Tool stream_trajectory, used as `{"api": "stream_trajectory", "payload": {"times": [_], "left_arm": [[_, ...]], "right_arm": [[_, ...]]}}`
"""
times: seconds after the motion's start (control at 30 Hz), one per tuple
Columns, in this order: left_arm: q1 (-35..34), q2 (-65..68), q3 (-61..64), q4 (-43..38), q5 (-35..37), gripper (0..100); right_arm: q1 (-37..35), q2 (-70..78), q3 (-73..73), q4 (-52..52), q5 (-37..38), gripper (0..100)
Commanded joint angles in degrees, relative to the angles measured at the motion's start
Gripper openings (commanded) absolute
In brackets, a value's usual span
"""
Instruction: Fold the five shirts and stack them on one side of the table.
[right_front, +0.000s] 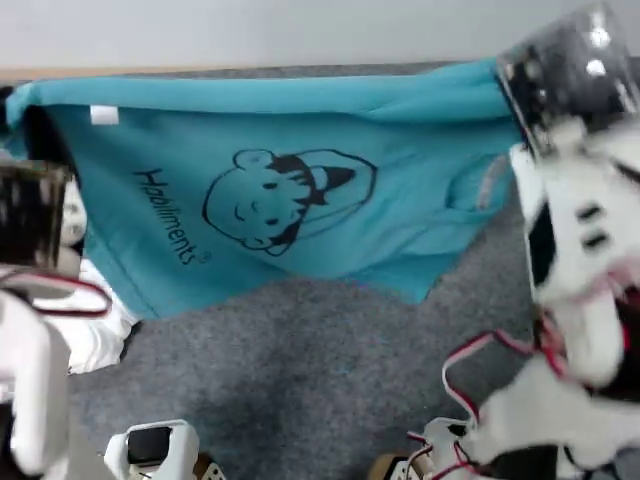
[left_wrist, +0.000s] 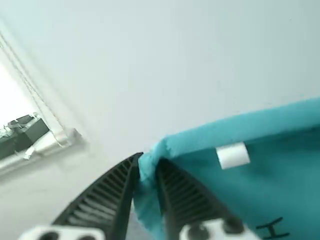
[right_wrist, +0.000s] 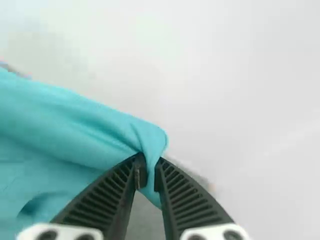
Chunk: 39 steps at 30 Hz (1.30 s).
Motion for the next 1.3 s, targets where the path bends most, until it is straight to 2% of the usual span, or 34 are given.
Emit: {"api": "stream_trajectory", "payload": {"times": [0.0, 0.37, 0.63, 0.77, 0.83, 1.03, 1.17, 1.27], "left_arm": [[0.35, -2.99, -0.31, 1.49, -3.25, 1], [0.09, -13.19, -0.04, 5.36, -8.35, 1], [0.09, -18.9, -0.04, 6.15, -8.7, 1], [0.09, -18.9, 1.36, 10.46, -11.87, 1], [0.09, -19.16, 5.49, 11.16, -12.66, 1], [0.35, -18.9, 20.53, 9.67, -13.98, 1], [0.18, -18.9, 36.97, 1.14, -13.98, 1], [0.44, -18.55, 50.24, -9.85, -13.98, 1]], "right_arm": [[3.21, -5.32, -2.64, -1.71, 3.87, 1.4], [15.34, -15.52, -2.55, -3.65, 8.97, 1.4], [16.66, -18.51, -2.11, -0.22, 12.22, 1.3], [16.48, -15.87, 1.76, 3.74, 11.96, 1.3], [16.13, -14.02, 5.27, 4.35, 11.78, 1.3], [8.22, -8.66, 20.84, 5.49, 11.87, 1.3], [4.09, -3.38, 32.7, 1.1, 11.87, 1.2], [3.03, 1.54, 40.88, -6.46, 11.69, 1.2]]}}
